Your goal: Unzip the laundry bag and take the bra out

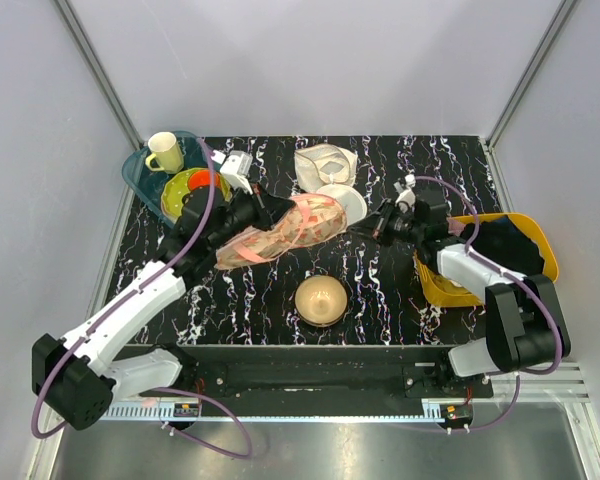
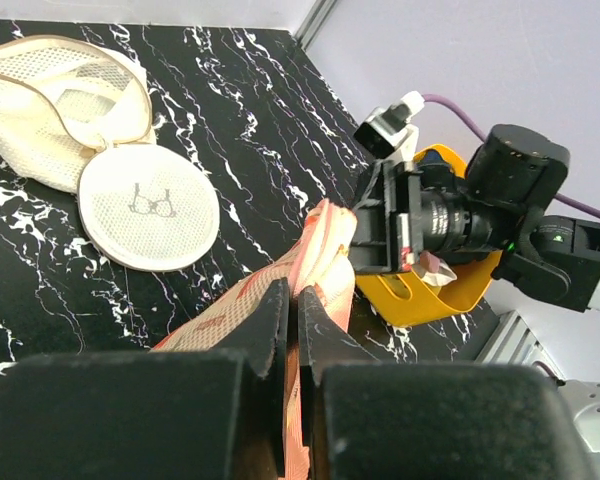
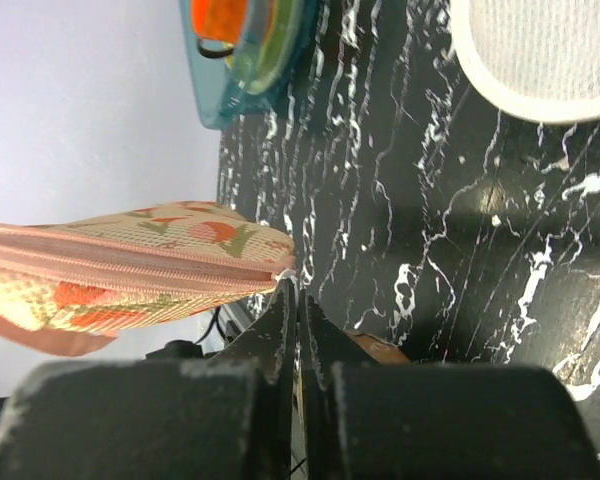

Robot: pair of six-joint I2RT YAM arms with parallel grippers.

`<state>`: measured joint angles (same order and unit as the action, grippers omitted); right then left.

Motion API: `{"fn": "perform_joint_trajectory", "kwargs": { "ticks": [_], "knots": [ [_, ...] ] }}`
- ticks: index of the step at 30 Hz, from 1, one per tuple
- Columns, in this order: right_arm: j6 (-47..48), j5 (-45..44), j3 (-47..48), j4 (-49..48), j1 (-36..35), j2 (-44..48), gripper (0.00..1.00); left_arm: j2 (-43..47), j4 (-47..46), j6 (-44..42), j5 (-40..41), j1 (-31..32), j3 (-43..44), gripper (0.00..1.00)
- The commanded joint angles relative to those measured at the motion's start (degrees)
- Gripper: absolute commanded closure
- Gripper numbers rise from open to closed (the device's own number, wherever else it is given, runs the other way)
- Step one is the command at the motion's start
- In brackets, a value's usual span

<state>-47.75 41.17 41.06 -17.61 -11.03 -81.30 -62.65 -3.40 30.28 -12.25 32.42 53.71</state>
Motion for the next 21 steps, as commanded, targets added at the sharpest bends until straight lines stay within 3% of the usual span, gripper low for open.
{"fn": "perform_joint_trajectory", "kwargs": {
  "ticks": [1,3,4,7,12,17,18,21],
  "knots": [
    [6.3,-13.3,1.3,13.8,-1.9,-2.6,0.89,-1.1,-11.0,0.0,0.2,-1.3,2.3,1.0],
    [8.8,-19.9,3.7,19.9,-1.9,1.5,0.65,-2.2,-9.3,-1.8,0.6,-1.1,2.3,1.0],
    [11.0,-22.9,4.7,25.6,-1.8,3.5,0.44,-2.9,-8.6,-2.4,1.1,-1.0,2.0,1.0],
    [14.2,-33.0,7.6,32.5,-1.3,11.5,0.25,-3.9,-7.2,-4.0,2.7,-0.5,0.6,1.0],
    [15.5,-38.3,9.7,35.8,-0.8,17.9,0.24,-9.3,-3.7,-6.1,14.6,8.0,1.2,1.0],
    [13.7,-37.0,8.9,35.6,-0.8,17.5,0.23,-18.5,-5.2,-4.4,15.5,14.5,4.1,0.97],
    [13.7,-36.7,8.7,35.5,-0.8,17.5,0.23,-20.9,-3.6,-3.7,13.2,14.5,6.6,0.75],
    [15.3,-37.2,7.9,36.5,-0.8,18.8,0.23,-21.5,0.9,-3.8,10.4,14.5,10.2,0.52]
  ]
}}
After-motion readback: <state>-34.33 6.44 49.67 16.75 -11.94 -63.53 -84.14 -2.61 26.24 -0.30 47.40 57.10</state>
